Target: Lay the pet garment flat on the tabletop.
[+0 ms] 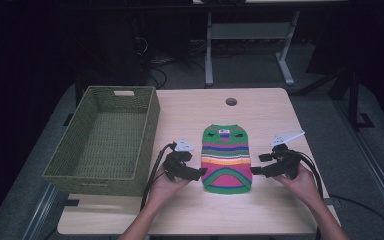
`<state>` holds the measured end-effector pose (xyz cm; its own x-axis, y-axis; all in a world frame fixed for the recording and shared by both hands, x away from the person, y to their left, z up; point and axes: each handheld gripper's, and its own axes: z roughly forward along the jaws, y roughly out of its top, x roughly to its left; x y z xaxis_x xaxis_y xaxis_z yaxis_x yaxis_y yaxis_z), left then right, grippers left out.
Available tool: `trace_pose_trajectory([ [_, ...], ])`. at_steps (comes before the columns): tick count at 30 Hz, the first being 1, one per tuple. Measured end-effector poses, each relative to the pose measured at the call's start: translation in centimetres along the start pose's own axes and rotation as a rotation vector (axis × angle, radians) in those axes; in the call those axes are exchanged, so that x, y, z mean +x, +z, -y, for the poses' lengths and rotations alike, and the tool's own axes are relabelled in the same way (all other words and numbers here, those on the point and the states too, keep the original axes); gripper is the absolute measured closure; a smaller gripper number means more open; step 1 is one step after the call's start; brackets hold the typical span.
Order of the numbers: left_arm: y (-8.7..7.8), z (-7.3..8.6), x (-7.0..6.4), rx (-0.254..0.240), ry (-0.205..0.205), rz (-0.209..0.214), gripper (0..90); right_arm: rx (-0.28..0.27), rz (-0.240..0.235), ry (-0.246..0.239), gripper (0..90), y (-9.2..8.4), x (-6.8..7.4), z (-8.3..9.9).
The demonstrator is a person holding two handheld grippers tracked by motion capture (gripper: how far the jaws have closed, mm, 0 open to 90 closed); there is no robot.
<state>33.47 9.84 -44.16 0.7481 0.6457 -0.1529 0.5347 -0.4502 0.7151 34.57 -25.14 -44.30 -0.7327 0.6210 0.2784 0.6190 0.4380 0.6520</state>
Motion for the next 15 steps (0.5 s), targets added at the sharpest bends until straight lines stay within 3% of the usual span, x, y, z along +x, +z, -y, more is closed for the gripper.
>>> trace_pose_trajectory([
  [15, -0.7, 1.2, -0.4, 0.005, 0.002, 0.017, 21.0, -0.019, 0.010, -0.008, 24.0, -1.3, 0.4, 1.0],
])
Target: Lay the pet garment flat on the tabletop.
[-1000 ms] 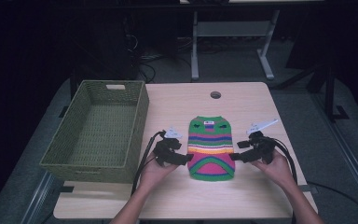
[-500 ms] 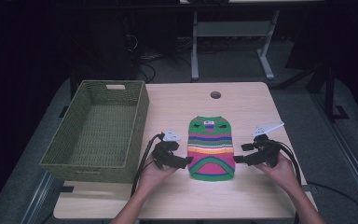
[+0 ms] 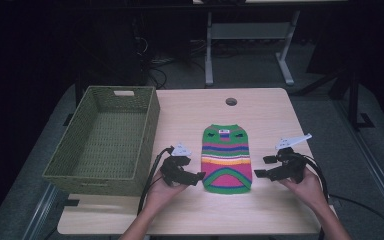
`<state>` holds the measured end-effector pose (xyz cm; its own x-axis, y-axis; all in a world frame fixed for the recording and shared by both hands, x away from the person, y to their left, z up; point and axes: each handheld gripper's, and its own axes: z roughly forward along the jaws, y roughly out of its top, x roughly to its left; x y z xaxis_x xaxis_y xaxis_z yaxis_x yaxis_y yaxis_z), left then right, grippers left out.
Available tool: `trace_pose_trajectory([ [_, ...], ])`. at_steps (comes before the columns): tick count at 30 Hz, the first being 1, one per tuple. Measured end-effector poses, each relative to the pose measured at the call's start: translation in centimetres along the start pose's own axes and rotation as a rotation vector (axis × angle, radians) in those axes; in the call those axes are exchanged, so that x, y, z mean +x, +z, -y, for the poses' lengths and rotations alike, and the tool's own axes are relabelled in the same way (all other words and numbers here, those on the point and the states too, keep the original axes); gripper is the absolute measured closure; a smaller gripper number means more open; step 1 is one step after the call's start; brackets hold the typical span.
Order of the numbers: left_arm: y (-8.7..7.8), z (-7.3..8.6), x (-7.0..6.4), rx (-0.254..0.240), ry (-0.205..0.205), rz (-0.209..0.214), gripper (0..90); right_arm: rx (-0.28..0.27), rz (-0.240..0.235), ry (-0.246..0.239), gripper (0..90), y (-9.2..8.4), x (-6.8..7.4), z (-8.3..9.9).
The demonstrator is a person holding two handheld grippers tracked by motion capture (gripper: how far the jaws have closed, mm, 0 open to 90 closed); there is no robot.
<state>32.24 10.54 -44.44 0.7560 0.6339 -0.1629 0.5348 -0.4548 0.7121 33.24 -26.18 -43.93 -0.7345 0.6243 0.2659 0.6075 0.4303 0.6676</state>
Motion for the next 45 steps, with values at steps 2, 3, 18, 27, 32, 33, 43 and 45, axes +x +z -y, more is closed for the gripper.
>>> trace_pose_trajectory([
  [2, 0.0, 0.1, -0.1, 0.001, 0.003, -0.003, 20.9, -0.003, 0.000, 0.004, 24.0, -0.1, 0.0, 0.1],
  [3, -0.1, 0.1, -0.2, 0.001, 0.006, -0.003, 20.9, -0.005, 0.001, 0.004, 24.0, -0.2, 0.0, 0.3],
  [18, -0.9, 1.2, -0.8, -0.002, 0.026, 0.004, 21.1, -0.021, 0.017, 0.021, 22.6, -1.4, -0.1, 2.1],
  [27, -1.4, 1.6, -1.1, -0.006, 0.023, -0.004, 18.4, -0.031, 0.028, 0.028, 20.6, -2.2, 0.0, 3.2],
  [32, -1.6, 1.7, -1.2, -0.002, 0.026, 0.000, 18.4, -0.024, 0.037, 0.035, 20.0, -2.5, 0.0, 4.0],
  [33, -1.7, 1.8, -1.2, -0.003, 0.025, 0.000, 18.4, -0.024, 0.037, 0.035, 20.0, -2.5, 0.0, 4.0],
  [43, -2.4, 2.5, -1.1, -0.010, 0.022, -0.018, 18.4, -0.059, 0.053, 0.044, 20.3, -3.4, -0.2, 5.4],
  [45, -2.6, 2.6, -1.1, -0.009, 0.028, -0.019, 18.5, -0.054, 0.055, 0.046, 20.3, -3.5, -0.2, 5.7],
])
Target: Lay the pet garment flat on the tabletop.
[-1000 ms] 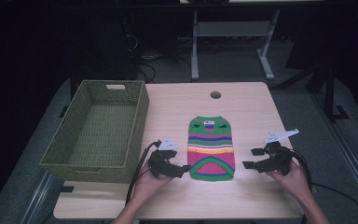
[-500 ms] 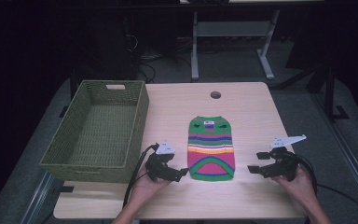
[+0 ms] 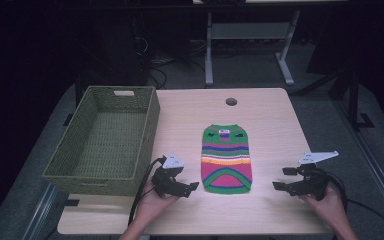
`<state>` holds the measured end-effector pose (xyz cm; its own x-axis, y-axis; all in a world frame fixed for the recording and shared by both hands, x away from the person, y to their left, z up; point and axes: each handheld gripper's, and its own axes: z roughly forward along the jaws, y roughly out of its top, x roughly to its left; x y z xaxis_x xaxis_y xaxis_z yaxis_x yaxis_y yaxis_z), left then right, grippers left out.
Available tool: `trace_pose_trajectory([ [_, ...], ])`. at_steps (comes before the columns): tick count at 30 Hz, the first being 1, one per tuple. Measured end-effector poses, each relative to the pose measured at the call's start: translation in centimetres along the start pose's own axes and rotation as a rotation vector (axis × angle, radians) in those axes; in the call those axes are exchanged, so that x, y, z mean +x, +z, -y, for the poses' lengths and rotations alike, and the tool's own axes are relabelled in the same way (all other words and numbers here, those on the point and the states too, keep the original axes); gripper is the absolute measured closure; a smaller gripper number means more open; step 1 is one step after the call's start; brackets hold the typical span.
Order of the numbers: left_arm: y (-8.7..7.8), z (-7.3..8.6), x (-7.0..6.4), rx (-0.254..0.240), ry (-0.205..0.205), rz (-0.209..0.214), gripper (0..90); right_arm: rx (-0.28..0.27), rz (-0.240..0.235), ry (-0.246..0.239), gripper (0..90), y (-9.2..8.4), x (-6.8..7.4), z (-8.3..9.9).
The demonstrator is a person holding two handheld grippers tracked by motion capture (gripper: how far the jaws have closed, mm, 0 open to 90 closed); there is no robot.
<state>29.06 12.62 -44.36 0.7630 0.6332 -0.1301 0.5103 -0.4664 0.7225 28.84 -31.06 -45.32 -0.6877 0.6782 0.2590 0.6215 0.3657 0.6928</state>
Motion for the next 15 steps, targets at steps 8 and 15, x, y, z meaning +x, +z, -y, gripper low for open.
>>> trace_pose_trajectory([
  [8, -0.4, 0.9, 0.0, 0.009, -0.015, -0.002, 18.7, -0.007, 0.019, 0.010, 20.7, -0.6, -0.1, 1.3],
  [15, -0.7, 1.4, 0.1, 0.017, -0.008, -0.007, 18.7, -0.018, 0.027, 0.019, 20.7, -1.1, -0.1, 2.1],
])
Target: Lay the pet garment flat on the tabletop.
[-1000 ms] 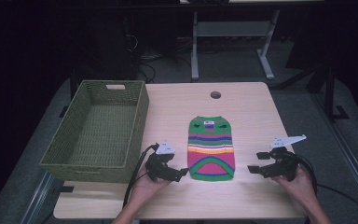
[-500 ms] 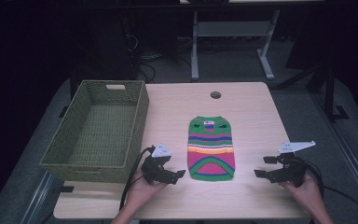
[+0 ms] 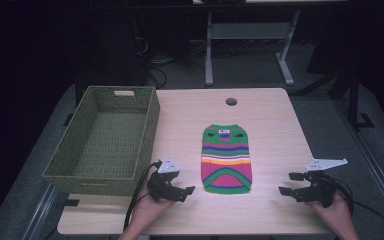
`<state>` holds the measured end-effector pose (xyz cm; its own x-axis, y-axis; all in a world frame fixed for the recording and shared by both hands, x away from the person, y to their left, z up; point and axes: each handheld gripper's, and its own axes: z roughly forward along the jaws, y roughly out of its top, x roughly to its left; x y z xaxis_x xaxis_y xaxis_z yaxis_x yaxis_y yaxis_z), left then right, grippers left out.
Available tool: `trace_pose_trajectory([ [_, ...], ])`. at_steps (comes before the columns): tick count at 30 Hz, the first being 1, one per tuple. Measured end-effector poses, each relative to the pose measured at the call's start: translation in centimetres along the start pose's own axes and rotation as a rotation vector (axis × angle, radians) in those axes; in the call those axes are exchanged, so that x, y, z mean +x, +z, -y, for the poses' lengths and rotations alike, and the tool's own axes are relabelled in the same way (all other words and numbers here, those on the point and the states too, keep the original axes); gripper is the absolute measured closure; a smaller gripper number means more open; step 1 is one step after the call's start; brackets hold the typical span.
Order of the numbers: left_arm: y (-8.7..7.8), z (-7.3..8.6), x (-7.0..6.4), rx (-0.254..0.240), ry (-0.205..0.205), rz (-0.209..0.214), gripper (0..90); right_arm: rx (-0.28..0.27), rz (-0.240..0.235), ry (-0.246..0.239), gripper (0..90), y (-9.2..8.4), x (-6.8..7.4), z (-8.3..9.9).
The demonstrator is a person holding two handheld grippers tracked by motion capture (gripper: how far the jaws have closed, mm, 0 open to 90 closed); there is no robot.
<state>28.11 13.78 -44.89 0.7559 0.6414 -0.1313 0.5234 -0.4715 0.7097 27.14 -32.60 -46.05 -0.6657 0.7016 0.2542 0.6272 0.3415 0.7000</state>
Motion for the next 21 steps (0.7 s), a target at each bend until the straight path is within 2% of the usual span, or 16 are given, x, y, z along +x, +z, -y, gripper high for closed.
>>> trace_pose_trajectory([
  [3, -0.1, 0.2, 0.0, 0.001, -0.009, 0.002, 18.7, -0.002, 0.002, 0.000, 20.6, -0.2, 0.0, 0.3],
  [10, -0.7, 1.0, -0.1, -0.006, -0.003, -0.006, 19.3, -0.017, 0.013, -0.010, 20.5, -0.5, 0.5, 1.2],
  [17, -1.6, 1.9, -0.3, -0.021, -0.004, -0.016, 19.3, -0.030, 0.019, -0.005, 19.7, -1.2, 0.9, 1.7],
  [21, -2.1, 2.4, -0.6, -0.042, -0.006, -0.007, 19.3, -0.047, 0.030, -0.007, 19.2, -1.6, 1.1, 2.2],
])
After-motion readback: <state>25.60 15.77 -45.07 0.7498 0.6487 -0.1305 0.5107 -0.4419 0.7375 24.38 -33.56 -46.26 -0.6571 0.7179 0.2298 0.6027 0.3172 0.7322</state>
